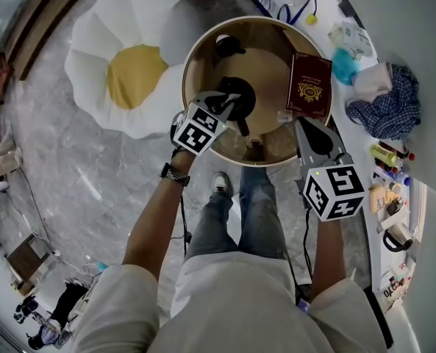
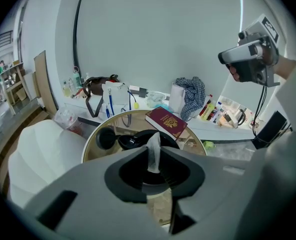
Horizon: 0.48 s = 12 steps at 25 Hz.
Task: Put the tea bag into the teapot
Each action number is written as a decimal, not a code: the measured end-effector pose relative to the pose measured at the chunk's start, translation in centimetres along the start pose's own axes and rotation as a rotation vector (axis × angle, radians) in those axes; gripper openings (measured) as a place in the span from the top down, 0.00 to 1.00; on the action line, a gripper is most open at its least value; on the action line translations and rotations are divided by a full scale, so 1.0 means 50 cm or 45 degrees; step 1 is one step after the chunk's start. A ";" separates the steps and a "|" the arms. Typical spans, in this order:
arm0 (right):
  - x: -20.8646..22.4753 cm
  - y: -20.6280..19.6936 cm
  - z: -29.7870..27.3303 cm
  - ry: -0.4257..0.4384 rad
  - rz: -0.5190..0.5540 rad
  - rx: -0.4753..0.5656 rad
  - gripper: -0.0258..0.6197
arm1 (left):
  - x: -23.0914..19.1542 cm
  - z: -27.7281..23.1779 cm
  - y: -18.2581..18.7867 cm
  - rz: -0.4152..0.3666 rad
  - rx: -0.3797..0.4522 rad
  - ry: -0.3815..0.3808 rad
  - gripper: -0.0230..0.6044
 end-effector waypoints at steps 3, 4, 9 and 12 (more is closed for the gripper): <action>-0.002 -0.003 0.001 0.001 -0.002 -0.003 0.95 | 0.002 0.003 0.002 -0.008 -0.009 -0.011 0.85; -0.003 -0.004 0.002 0.001 -0.003 -0.004 0.95 | 0.002 0.006 0.003 -0.009 -0.011 -0.009 0.84; -0.005 -0.008 0.005 -0.003 -0.007 -0.008 0.95 | 0.003 0.008 -0.006 0.006 -0.001 -0.018 0.79; -0.005 -0.007 0.007 -0.005 -0.008 -0.007 0.95 | 0.004 0.016 0.002 -0.001 0.006 -0.017 0.77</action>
Point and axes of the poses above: the fingertips, and each gripper's own axes: z backward along the fingers, x to its right, y out of its top, the point moved 2 cm from there along z, backward along the fingers
